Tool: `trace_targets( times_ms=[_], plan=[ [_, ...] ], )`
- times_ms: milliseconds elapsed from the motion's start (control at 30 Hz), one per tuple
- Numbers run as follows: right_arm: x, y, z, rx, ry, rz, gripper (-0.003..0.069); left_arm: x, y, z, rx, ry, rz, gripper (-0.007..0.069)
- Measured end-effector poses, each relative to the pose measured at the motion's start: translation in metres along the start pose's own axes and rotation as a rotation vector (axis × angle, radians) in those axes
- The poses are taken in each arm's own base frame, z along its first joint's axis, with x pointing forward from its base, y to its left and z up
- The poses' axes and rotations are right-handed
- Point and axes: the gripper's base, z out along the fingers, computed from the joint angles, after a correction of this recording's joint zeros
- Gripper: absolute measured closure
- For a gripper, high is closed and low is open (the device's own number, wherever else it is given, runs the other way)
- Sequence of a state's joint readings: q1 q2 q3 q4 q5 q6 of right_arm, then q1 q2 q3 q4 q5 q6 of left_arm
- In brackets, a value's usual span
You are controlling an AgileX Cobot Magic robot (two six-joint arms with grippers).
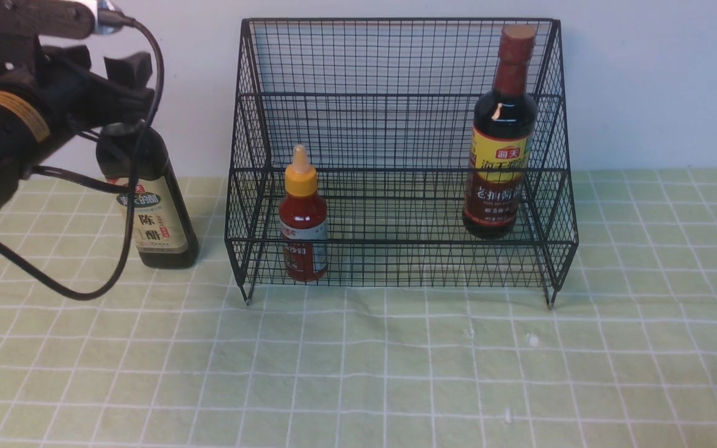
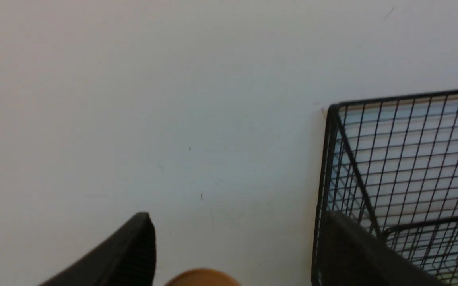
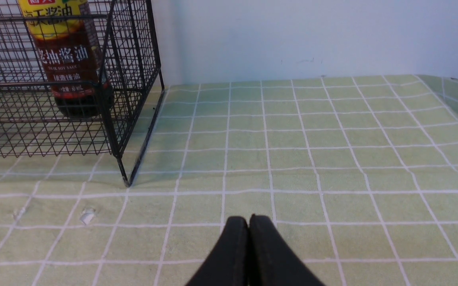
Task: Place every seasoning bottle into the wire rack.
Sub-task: Use the left arm to grab the condiment bottle closest to it
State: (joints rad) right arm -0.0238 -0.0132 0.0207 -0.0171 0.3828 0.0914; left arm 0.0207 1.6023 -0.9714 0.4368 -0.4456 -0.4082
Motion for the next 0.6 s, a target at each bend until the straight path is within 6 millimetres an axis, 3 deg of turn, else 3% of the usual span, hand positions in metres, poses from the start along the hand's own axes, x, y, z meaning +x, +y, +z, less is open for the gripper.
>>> trace_targets(
  times_ms=[400,533,600],
  plan=[
    [0.000,0.000,0.000,0.000,0.000,0.000,0.0673,0.028,0.005,0.016,-0.020,0.070,-0.027,0.0135],
    [0.000,0.000,0.000,0.000,0.000,0.000,0.0673,0.031,0.005,0.017,-0.020,0.078,-0.026,0.0296],
    [0.000,0.000,0.000,0.000,0.000,0.000,0.0673,0.030,0.005,0.017,-0.021,0.071,-0.034,0.0313]
  ],
)
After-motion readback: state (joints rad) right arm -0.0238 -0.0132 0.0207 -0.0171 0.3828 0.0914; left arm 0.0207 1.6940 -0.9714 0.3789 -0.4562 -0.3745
